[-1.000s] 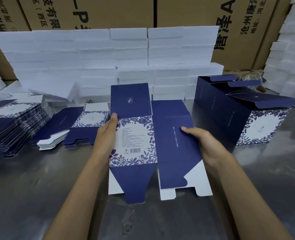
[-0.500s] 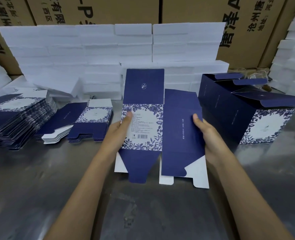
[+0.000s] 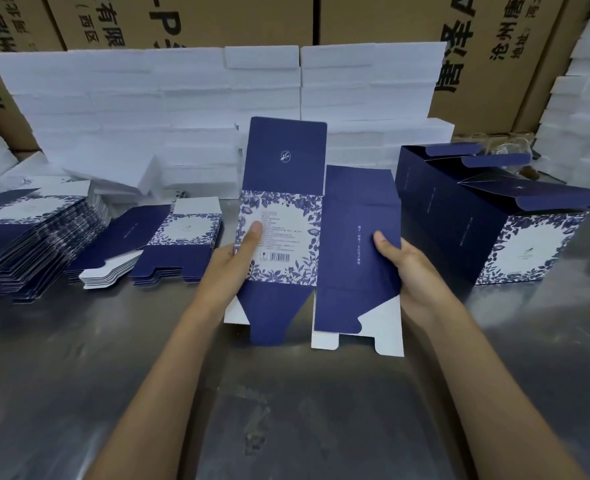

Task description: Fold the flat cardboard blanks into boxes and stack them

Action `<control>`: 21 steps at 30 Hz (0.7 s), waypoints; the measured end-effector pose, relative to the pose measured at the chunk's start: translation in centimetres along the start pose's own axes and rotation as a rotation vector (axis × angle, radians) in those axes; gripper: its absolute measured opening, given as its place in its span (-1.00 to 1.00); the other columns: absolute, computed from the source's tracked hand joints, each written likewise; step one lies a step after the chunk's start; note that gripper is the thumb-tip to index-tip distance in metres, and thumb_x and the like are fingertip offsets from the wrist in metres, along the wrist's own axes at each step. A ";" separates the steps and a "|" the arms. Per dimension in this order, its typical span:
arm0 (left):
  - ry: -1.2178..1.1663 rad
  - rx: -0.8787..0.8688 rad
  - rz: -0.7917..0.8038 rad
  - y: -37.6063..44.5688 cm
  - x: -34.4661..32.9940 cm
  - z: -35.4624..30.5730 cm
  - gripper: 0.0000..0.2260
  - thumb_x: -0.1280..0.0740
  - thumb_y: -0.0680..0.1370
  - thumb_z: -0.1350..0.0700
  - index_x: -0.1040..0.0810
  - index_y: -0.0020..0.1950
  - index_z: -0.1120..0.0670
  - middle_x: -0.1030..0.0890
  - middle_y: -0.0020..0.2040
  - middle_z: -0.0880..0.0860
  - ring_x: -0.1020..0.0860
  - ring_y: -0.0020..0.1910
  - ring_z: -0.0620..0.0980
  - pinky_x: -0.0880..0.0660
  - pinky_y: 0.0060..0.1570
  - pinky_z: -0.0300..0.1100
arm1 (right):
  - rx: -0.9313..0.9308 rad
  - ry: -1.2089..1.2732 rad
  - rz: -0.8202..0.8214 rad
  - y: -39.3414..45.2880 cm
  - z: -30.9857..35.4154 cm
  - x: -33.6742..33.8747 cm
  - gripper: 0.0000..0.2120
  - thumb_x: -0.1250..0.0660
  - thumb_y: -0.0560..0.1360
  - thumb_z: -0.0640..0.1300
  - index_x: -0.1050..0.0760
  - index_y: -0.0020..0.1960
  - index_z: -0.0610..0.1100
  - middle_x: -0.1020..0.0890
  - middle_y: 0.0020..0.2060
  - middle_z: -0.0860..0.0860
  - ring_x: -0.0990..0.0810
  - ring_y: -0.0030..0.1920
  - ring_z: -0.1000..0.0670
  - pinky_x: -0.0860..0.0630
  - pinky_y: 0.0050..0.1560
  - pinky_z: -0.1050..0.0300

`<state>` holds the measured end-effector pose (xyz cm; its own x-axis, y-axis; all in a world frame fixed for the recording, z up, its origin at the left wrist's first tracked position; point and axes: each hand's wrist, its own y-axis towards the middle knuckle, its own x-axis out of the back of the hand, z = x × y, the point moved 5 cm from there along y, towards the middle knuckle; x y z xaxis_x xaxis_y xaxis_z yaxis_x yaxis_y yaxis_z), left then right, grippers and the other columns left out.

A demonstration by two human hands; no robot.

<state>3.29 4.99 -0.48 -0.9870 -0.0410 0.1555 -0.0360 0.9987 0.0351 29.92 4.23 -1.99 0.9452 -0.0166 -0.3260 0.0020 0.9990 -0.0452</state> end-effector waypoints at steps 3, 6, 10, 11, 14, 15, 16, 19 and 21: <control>0.028 0.005 -0.050 -0.1 -0.1 -0.1 -0.61 -0.25 0.52 -0.36 -0.70 -0.31 -0.20 -0.69 -0.28 -0.24 -0.65 -0.31 -0.30 -0.45 -0.44 -0.47 | -0.042 0.014 -0.010 0.0 -0.1 0.0 -0.64 -0.43 0.56 0.08 -0.62 0.27 -0.08 -0.72 0.16 -0.09 -0.71 0.15 -0.13 -0.61 0.16 -0.09; 0.017 0.016 -0.149 0.1 0.5 0.2 -0.48 -0.25 0.52 -0.37 -0.65 -0.29 0.04 -0.68 -0.33 -0.21 -0.63 -0.35 -0.27 -0.48 -0.42 -0.39 | -0.127 0.022 0.101 -0.2 -0.6 -0.2 -0.65 -0.44 0.55 0.06 -0.64 0.27 -0.07 -0.70 0.20 -0.10 -0.68 0.21 -0.15 -0.58 0.23 -0.10; -0.116 0.081 -0.232 0.7 1.5 1.1 -0.59 -0.26 0.52 -0.37 -0.66 -0.07 -0.07 -0.72 -0.07 -0.14 -0.68 -0.09 -0.16 -0.53 -0.12 -0.19 | -0.148 -0.002 0.179 -0.4 -0.5 -0.3 -0.70 -0.34 0.61 -0.06 -0.55 0.34 -0.05 -0.68 0.23 -0.10 -0.67 0.22 -0.16 -0.56 0.28 -0.15; -0.115 0.076 -0.254 0.8 1.5 1.2 -0.62 -0.27 0.52 -0.35 -0.62 0.02 -0.09 -0.69 0.03 -0.12 -0.65 -0.01 -0.13 -0.52 -0.04 -0.16 | -0.148 0.021 0.169 -0.4 -0.4 -0.3 -0.69 -0.35 0.61 -0.07 -0.55 0.34 -0.05 -0.68 0.23 -0.10 -0.67 0.22 -0.16 -0.55 0.30 -0.16; 0.044 -0.036 -0.271 0.6 1.2 0.6 -0.50 -0.35 0.52 -0.26 -0.38 0.38 -0.10 -0.52 0.22 -0.09 -0.52 0.12 -0.18 -0.42 -0.02 -0.24 | -0.158 0.111 0.124 -0.5 -0.2 0.0 -0.66 -0.39 0.58 -0.05 -0.56 0.33 -0.08 -0.69 0.21 -0.12 -0.68 0.20 -0.17 -0.56 0.30 -0.20; 0.065 -0.087 -0.242 0.6 0.9 0.3 -0.47 -0.40 0.52 -0.19 -0.32 0.43 -0.14 -0.47 0.27 -0.11 -0.49 0.17 -0.20 -0.41 0.04 -0.26 | -0.161 0.126 0.109 -0.5 -0.1 0.1 -0.64 -0.40 0.56 -0.04 -0.56 0.33 -0.10 -0.69 0.21 -0.12 -0.68 0.20 -0.17 -0.54 0.31 -0.22; 0.060 -0.122 -0.181 0.4 0.4 0.0 -0.45 -0.44 0.51 -0.12 -0.31 0.45 -0.20 -0.44 0.32 -0.13 -0.46 0.21 -0.22 -0.40 0.12 -0.24 | -0.161 0.129 0.095 -0.5 -0.1 0.1 -0.62 -0.41 0.56 -0.03 -0.56 0.34 -0.12 -0.69 0.21 -0.12 -0.68 0.21 -0.16 -0.51 0.35 -0.23; 0.057 -0.130 0.095 -0.8 -1.6 -0.8 -0.40 -0.49 0.48 0.00 -0.32 0.36 -0.45 -0.35 0.35 -0.25 -0.41 0.30 -0.22 -0.37 0.08 -0.36 | -0.133 0.109 0.055 -0.5 0.1 0.1 -0.59 -0.43 0.55 -0.01 -0.54 0.35 -0.11 -0.70 0.19 -0.11 -0.67 0.23 -0.15 -0.43 0.43 -0.24; 0.126 -0.171 0.215 -1.6 -2.8 -1.3 -0.32 -0.50 0.48 0.11 -0.29 0.40 -0.46 -0.28 0.41 -0.26 -0.34 0.40 -0.18 -0.34 0.15 -0.40 | -0.119 0.102 0.043 -0.5 -0.1 -0.1 -0.55 -0.44 0.53 0.01 -0.53 0.38 -0.10 -0.69 0.20 -0.10 -0.65 0.26 -0.16 -0.42 0.43 -0.23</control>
<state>6.35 3.49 0.26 -0.9416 0.1565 0.2981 0.2088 0.9660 0.1523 29.83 3.77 -2.03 0.9057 0.0155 -0.4237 -0.0821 0.9869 -0.1393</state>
